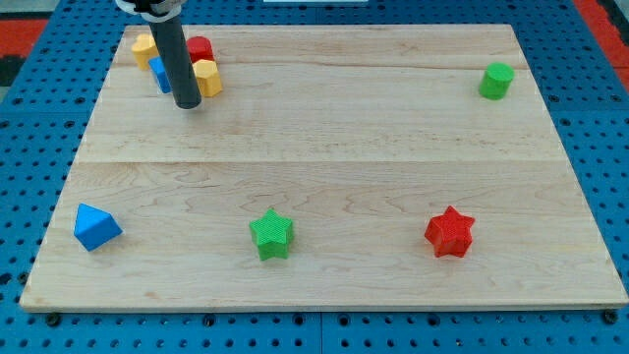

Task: Nudge the green circle left a bit

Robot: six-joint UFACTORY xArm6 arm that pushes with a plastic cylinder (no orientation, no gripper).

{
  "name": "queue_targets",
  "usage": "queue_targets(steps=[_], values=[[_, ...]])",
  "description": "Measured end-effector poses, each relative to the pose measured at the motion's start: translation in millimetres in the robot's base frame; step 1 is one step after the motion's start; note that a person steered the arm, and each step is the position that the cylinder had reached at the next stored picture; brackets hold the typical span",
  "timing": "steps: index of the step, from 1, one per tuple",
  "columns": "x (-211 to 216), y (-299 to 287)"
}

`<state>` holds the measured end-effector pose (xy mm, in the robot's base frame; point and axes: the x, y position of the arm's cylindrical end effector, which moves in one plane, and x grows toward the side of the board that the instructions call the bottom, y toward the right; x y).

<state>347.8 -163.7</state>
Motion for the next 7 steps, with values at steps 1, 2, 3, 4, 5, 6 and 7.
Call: queue_targets(steps=[1, 2, 3, 4, 5, 6, 7], values=[[3, 0], [8, 0], [19, 0], [32, 17], [46, 83], [41, 220], [22, 330]])
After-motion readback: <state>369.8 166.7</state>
